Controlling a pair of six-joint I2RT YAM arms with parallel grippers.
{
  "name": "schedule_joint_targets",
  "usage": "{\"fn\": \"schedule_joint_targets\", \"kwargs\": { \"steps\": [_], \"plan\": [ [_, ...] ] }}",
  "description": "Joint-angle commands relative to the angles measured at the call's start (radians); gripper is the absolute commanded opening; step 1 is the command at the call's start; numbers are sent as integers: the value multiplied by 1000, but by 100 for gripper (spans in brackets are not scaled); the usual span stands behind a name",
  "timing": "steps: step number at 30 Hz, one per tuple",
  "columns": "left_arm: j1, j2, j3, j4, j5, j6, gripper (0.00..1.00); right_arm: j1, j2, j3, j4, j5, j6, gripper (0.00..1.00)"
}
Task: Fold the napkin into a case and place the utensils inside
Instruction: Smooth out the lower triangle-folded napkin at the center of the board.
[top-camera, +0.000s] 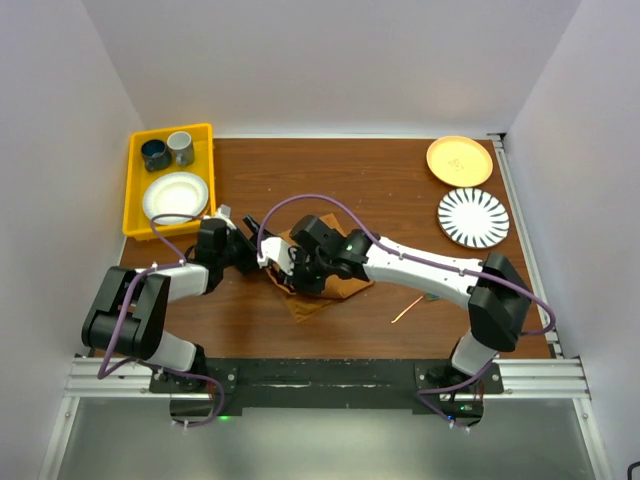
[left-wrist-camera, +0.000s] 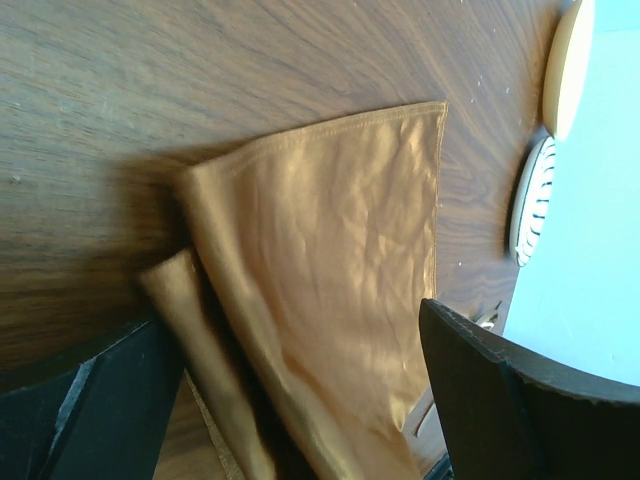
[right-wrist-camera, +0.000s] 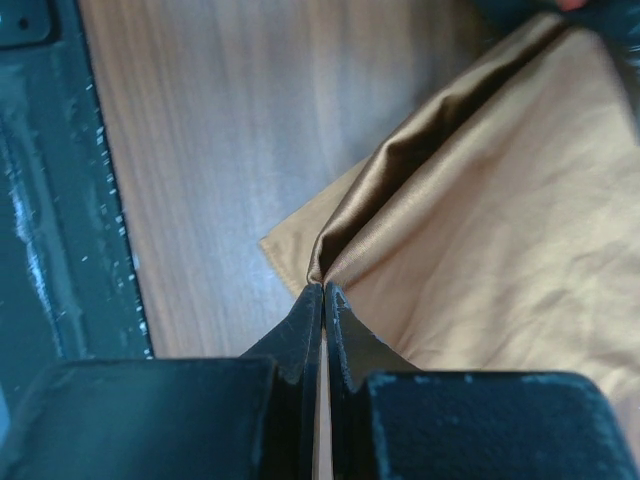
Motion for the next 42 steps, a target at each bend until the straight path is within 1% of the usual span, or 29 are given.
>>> {"fn": "schedule_joint_targets", "kwargs": {
  "steps": [1,7,12,18,24,26,29,32,33,34,35,36,37,38,39,40,42],
  "plan": [
    [7,11,15,-48,-48,48,100,34,-18,-31,15,-51,15,0],
    [8,13,19,-48,-31,51,100,41,78,-10,43,-42,39,0],
    [11,-7,31,-67,27,54,100,41,127,6,79,-30,79,0],
    [41,-61,85,-191,68,101,100,41,114,-7,105,19,101,0],
    [54,-127,169,-373,35,161,100,28,95,-21,119,48,122,0],
    [77,-141,180,-400,42,172,100,26,91,-22,118,42,121,0],
    [125,-170,200,-495,48,216,100,24,88,-24,112,16,112,0],
    [191,-190,211,-539,50,282,100,26,85,-24,110,-13,98,0],
    [198,-184,226,-545,44,333,100,28,88,-21,107,-28,90,0],
    [199,-176,238,-553,36,368,100,29,91,-17,96,-37,86,2],
    [199,-144,254,-562,36,447,100,31,98,-2,83,-47,73,8],
    [199,-126,287,-571,47,489,100,31,112,10,63,-77,63,26],
    [199,-104,304,-579,61,526,98,31,114,21,22,-88,56,35],
    [199,-71,317,-581,68,581,94,31,115,36,6,-93,56,39],
    [199,-54,338,-582,84,606,88,29,105,39,-5,-88,55,41],
    [199,-40,349,-590,85,626,76,29,95,35,-8,-78,58,41],
    [199,-14,358,-581,99,655,64,29,80,30,0,-38,73,41]
  ]
}}
